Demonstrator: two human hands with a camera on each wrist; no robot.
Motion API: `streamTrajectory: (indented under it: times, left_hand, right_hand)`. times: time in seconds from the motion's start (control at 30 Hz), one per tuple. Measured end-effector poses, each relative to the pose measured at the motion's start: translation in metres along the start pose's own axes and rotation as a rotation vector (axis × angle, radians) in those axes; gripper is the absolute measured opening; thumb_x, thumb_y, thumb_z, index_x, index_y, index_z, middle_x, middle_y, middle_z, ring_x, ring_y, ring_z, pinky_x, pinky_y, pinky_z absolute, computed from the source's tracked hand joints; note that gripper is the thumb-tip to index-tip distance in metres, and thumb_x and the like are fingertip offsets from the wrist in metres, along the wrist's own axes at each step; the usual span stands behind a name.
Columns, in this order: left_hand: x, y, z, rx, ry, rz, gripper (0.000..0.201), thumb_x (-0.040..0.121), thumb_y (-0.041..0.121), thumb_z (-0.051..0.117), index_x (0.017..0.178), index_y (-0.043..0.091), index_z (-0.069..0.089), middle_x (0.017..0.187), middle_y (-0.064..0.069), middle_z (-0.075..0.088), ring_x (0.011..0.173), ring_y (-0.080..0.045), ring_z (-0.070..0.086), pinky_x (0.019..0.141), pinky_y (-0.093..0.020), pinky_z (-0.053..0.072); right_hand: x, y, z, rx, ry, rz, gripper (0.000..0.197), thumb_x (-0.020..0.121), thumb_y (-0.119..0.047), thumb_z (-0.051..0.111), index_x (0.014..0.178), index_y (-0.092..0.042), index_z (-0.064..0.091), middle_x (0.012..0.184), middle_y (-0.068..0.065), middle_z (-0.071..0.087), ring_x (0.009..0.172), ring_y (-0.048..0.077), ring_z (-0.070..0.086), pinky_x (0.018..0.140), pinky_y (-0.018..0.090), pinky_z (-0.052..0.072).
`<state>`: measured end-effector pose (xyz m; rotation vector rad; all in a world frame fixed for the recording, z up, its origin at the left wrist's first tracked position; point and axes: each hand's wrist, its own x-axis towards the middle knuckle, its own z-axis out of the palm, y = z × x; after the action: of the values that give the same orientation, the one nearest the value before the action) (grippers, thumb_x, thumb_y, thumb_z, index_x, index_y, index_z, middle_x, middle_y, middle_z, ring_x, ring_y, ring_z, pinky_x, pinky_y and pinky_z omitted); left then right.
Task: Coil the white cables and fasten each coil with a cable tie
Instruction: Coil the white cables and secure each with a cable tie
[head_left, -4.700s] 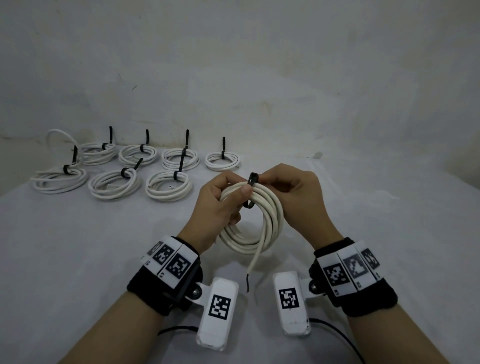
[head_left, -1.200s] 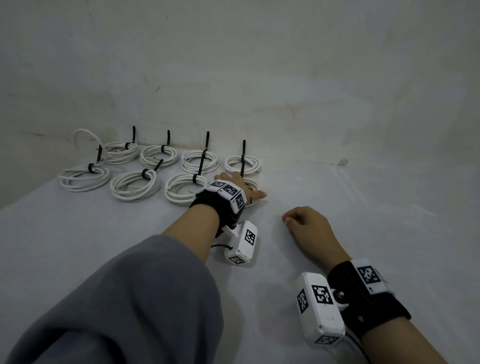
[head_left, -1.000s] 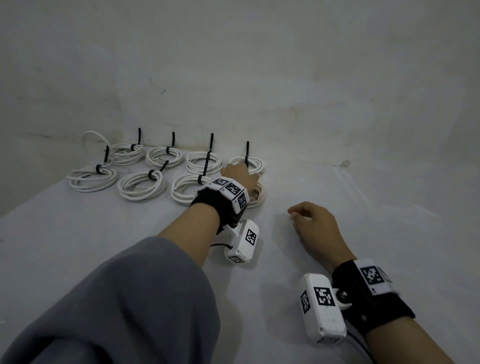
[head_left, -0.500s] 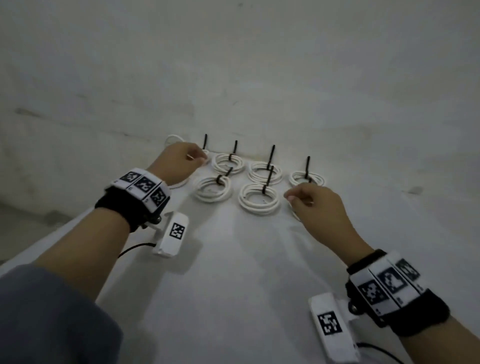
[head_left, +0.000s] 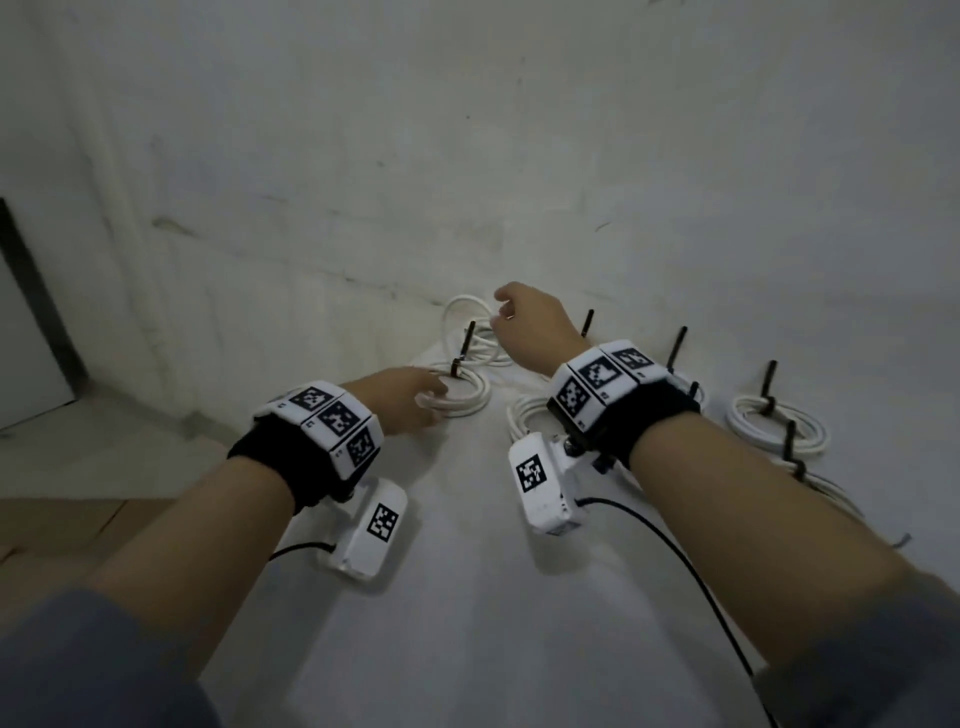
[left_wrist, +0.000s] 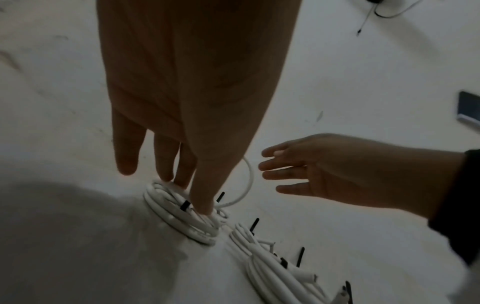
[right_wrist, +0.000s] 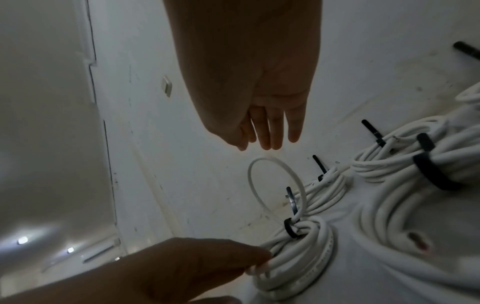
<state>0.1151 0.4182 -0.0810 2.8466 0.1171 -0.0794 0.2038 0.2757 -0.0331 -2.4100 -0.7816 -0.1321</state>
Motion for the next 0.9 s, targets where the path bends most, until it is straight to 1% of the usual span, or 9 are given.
streamTrajectory:
  times: [0.13, 0.2, 0.27, 0.4, 0.53, 0.6, 0.7, 0.8, 0.9]
  left_hand:
    - [0.002, -0.011, 0.000, -0.046, -0.025, 0.014, 0.042, 0.096, 0.015, 0.048, 0.138, 0.017, 0.047, 0.148, -0.004, 0.040, 0.135, -0.018, 0.036, 0.097, -0.015, 0.021]
    - [0.006, -0.017, -0.001, -0.096, -0.030, -0.023, 0.040, 0.097, 0.015, 0.047, 0.137, 0.015, 0.048, 0.147, -0.004, 0.041, 0.135, -0.019, 0.037, 0.102, -0.018, 0.023]
    - [0.011, -0.021, -0.002, -0.202, -0.019, -0.050, 0.038, 0.096, 0.008, 0.043, 0.134, 0.011, 0.051, 0.144, -0.007, 0.045, 0.132, -0.021, 0.040, 0.104, -0.023, 0.027]
    - [0.017, -0.031, -0.003, -0.652, 0.038, -0.174, 0.029, 0.096, 0.005, 0.042, 0.117, 0.005, 0.062, 0.121, -0.012, 0.059, 0.115, -0.024, 0.052, 0.086, -0.030, 0.041]
    - [0.024, -0.037, 0.000, -0.920, 0.142, -0.280, 0.029, 0.097, 0.022, 0.051, 0.107, -0.002, 0.064, 0.106, -0.013, 0.063, 0.094, -0.021, 0.061, 0.072, -0.025, 0.050]
    - [0.030, -0.040, 0.004, -0.920, 0.192, -0.306, 0.031, 0.093, 0.022, 0.059, 0.100, -0.007, 0.064, 0.103, -0.021, 0.066, 0.091, -0.029, 0.066, 0.081, -0.034, 0.056]
    - [0.040, -0.041, 0.009, -0.839, 0.225, -0.392, 0.035, 0.080, 0.027, 0.073, 0.089, -0.006, 0.069, 0.090, -0.018, 0.070, 0.083, -0.028, 0.068, 0.083, -0.033, 0.054]
    - [0.043, -0.038, 0.008, -0.655, 0.271, -0.463, 0.031, 0.073, 0.020, 0.075, 0.092, -0.004, 0.070, 0.086, -0.016, 0.068, 0.072, -0.023, 0.059, 0.062, -0.028, 0.045]
    - [0.048, -0.040, 0.009, -0.690, 0.261, -0.467, 0.014, 0.076, 0.009, 0.072, 0.084, 0.000, 0.064, 0.096, -0.017, 0.068, 0.081, -0.025, 0.065, 0.065, -0.027, 0.055]
  right_hand:
    - [0.020, -0.001, 0.017, -0.053, -0.039, -0.044, 0.042, 0.097, -0.009, 0.044, 0.138, -0.004, 0.042, 0.132, 0.016, 0.053, 0.121, 0.027, 0.050, 0.093, 0.026, 0.036]
    - [0.023, -0.002, 0.025, 0.035, 0.008, -0.089, 0.034, 0.094, -0.003, 0.046, 0.126, -0.007, 0.056, 0.113, 0.015, 0.065, 0.097, 0.024, 0.064, 0.081, 0.023, 0.045]
    - [0.020, -0.002, 0.033, 0.071, -0.077, -0.159, 0.030, 0.090, 0.001, 0.050, 0.114, -0.010, 0.065, 0.093, 0.010, 0.071, 0.069, 0.014, 0.066, 0.069, 0.018, 0.049]
    - [0.014, -0.001, 0.046, -0.021, -0.318, -0.253, 0.025, 0.084, -0.001, 0.064, 0.104, -0.013, 0.071, 0.078, 0.002, 0.070, 0.049, -0.004, 0.059, 0.073, 0.019, 0.051]
    - [0.014, 0.002, 0.051, -0.010, -0.305, -0.253, 0.028, 0.080, 0.001, 0.066, 0.102, -0.014, 0.072, 0.074, -0.002, 0.069, 0.064, 0.000, 0.059, 0.068, 0.013, 0.046]
    - [0.012, 0.002, 0.052, -0.044, -0.319, -0.273, 0.028, 0.078, 0.000, 0.067, 0.102, -0.014, 0.073, 0.071, -0.008, 0.063, 0.068, 0.002, 0.056, 0.068, 0.013, 0.044]
    - [0.010, 0.003, 0.055, -0.074, -0.338, -0.296, 0.029, 0.079, 0.002, 0.065, 0.103, -0.012, 0.073, 0.085, 0.005, 0.069, 0.078, 0.009, 0.059, 0.077, 0.021, 0.048]
    - [0.012, 0.006, 0.060, -0.094, -0.358, -0.300, 0.032, 0.079, 0.003, 0.065, 0.106, -0.013, 0.072, 0.101, 0.005, 0.069, 0.083, 0.007, 0.057, 0.073, 0.017, 0.044]
    - [0.015, 0.013, 0.063, -0.059, -0.331, -0.306, 0.024, 0.082, -0.003, 0.066, 0.103, -0.013, 0.073, 0.105, 0.003, 0.070, 0.087, 0.004, 0.055, 0.066, 0.006, 0.038]
